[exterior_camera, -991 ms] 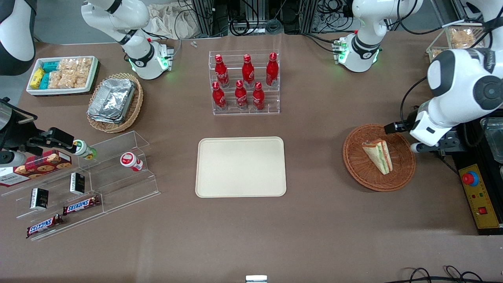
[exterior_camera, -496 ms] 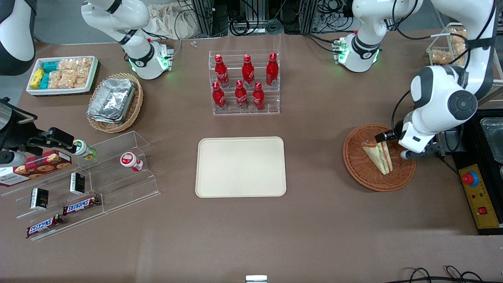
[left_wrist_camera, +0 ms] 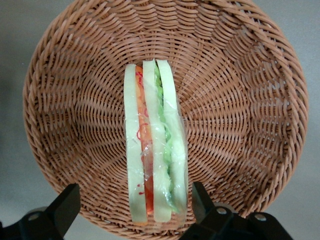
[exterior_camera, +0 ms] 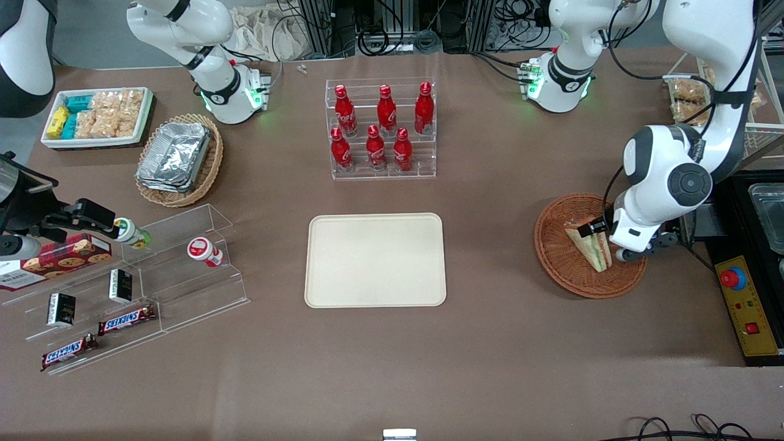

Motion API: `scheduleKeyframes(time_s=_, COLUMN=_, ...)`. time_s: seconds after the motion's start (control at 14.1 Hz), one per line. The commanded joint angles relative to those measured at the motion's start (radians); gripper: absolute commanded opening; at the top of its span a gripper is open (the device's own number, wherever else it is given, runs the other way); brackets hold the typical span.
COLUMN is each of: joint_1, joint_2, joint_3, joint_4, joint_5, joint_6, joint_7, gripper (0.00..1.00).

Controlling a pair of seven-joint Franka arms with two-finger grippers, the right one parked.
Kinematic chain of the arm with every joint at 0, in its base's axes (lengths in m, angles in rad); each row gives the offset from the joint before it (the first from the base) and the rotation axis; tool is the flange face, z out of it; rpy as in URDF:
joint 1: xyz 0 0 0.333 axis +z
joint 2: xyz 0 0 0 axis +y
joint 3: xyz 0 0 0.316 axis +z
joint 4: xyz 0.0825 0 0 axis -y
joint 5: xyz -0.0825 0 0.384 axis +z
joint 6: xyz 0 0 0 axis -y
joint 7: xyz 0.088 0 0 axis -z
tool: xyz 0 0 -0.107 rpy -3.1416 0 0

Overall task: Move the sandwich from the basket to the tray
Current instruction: 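Lower the left gripper onto the wrapped sandwich and close on it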

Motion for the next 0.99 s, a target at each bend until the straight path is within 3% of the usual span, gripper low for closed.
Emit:
scheduleKeyframes(time_s=0.0, joint_1=-0.006, joint_2=-0.014, joint_3=0.002, joint_4=-0.045, joint_5=0.028, joint_6=0.057, joint_7=-0.033, gripper=0.99)
scheduleKeyframes(time_s=0.07, joint_1=-0.006, joint_2=-0.015, joint_3=0.002, joint_4=-0.064, joint_5=0.028, joint_6=0.085, joint_7=-0.033, gripper=0.98)
scheduleKeyframes(time_s=0.21, joint_1=-0.004, joint_2=-0.017, joint_3=0.002, joint_4=-0.081, joint_5=0.028, joint_6=0.111, joint_7=-0.033, gripper=0.81)
scheduleKeyframes(time_s=0.5, joint_1=-0.007, joint_2=-0.026, joint_3=0.000, joint_4=-0.076, joint_5=0.026, joint_6=0.102, joint_7=-0.036, gripper=0.09)
scheduleKeyframes(time_s=0.71, joint_1=-0.026, joint_2=-0.087, joint_3=-0.007, joint_4=-0.061, joint_5=0.025, joint_6=0.021, joint_7=-0.033, gripper=0.01)
scheduleKeyframes(time_s=0.92, joint_1=-0.064, joint_2=-0.153, joint_3=-0.040, joint_4=0.020, joint_5=0.016, joint_6=-0.160, joint_7=-0.031, gripper=0.00)
